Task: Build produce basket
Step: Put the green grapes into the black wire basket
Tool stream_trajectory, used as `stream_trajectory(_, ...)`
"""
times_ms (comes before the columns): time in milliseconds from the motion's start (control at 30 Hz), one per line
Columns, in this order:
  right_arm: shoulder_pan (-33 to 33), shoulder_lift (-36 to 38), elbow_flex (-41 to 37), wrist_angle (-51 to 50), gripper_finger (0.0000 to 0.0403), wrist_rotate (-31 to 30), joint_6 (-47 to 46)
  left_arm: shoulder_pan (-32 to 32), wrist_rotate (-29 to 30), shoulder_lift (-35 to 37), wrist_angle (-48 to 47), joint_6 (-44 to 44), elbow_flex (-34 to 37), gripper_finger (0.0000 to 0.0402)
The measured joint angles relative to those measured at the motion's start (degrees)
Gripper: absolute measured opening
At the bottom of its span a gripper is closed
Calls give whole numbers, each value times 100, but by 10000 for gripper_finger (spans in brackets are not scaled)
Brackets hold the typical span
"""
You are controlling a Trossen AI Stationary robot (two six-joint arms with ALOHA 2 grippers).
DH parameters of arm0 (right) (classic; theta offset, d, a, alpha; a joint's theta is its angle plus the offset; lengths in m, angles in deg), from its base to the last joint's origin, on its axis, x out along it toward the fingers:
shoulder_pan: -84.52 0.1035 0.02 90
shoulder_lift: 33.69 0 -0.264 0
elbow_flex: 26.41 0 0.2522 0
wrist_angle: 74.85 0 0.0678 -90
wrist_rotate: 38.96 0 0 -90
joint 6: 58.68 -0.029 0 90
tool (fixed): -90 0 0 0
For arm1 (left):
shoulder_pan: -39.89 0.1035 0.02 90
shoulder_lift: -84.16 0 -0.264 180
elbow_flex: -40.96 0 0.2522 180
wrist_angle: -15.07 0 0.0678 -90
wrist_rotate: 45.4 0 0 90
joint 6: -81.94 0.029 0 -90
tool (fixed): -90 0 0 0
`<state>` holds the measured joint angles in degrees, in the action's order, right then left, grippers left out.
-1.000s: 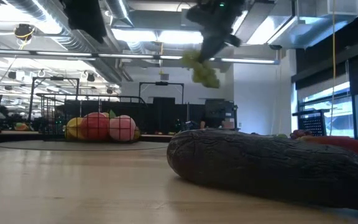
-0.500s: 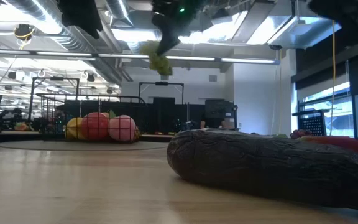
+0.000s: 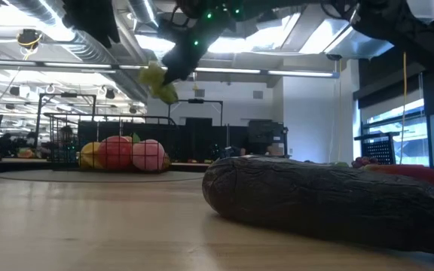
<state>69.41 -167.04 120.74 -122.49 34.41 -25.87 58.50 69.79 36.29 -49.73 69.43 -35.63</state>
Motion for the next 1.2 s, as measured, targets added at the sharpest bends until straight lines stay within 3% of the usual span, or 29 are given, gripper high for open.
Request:
stream_trajectory(400,-13,-762,-5,595,3,233,1702,0,7,36,-16,-50,0,225)
stream_trajectory(800,-192,-1104,-3,567,4,228,1744,-2,7,34,-81,-87,-2,225)
stream_trajectory(1200,-295,-1142,-2,924,47,340,1672,-2,4,34,-81,-87,-2,225)
